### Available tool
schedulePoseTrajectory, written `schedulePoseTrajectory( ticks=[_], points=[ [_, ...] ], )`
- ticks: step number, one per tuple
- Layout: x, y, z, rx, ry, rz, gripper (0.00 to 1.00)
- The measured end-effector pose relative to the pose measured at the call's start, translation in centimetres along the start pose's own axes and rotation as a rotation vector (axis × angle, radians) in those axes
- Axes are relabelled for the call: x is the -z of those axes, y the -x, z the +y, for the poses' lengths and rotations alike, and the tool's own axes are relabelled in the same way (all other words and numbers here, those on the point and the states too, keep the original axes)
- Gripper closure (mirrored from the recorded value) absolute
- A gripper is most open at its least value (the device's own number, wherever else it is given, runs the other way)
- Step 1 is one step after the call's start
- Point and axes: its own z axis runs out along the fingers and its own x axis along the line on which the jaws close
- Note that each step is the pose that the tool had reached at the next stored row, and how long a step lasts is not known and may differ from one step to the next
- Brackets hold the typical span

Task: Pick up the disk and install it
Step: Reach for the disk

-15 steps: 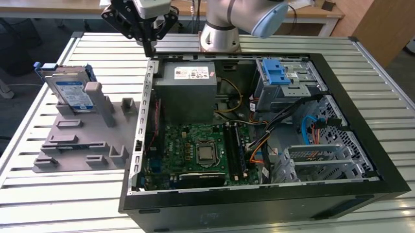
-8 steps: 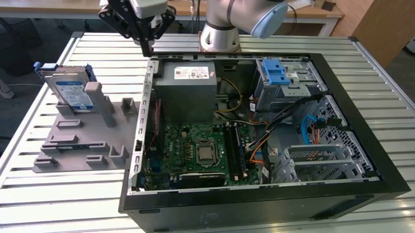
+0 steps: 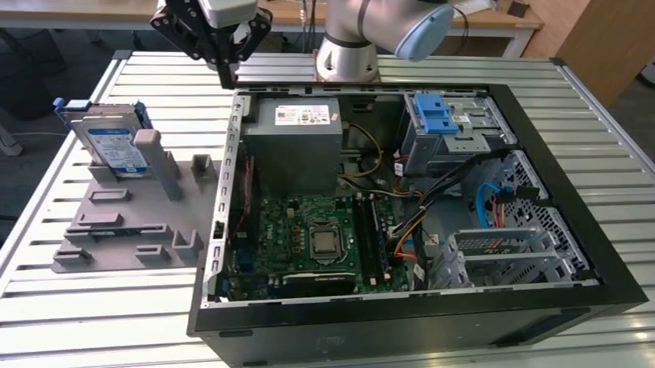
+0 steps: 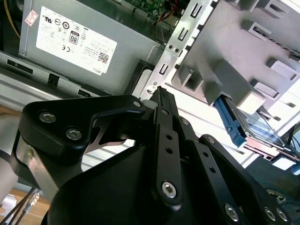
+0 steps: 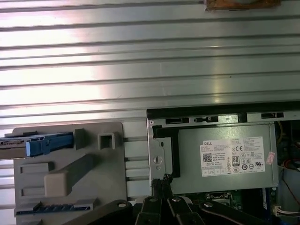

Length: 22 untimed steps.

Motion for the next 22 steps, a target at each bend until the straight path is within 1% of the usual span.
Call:
schedulePoseTrajectory(
  ticks=[22],
  points=[
    [-0.07,-1.99,0.36,0.0,-0.0001,0.0008,0.89]
  ],
)
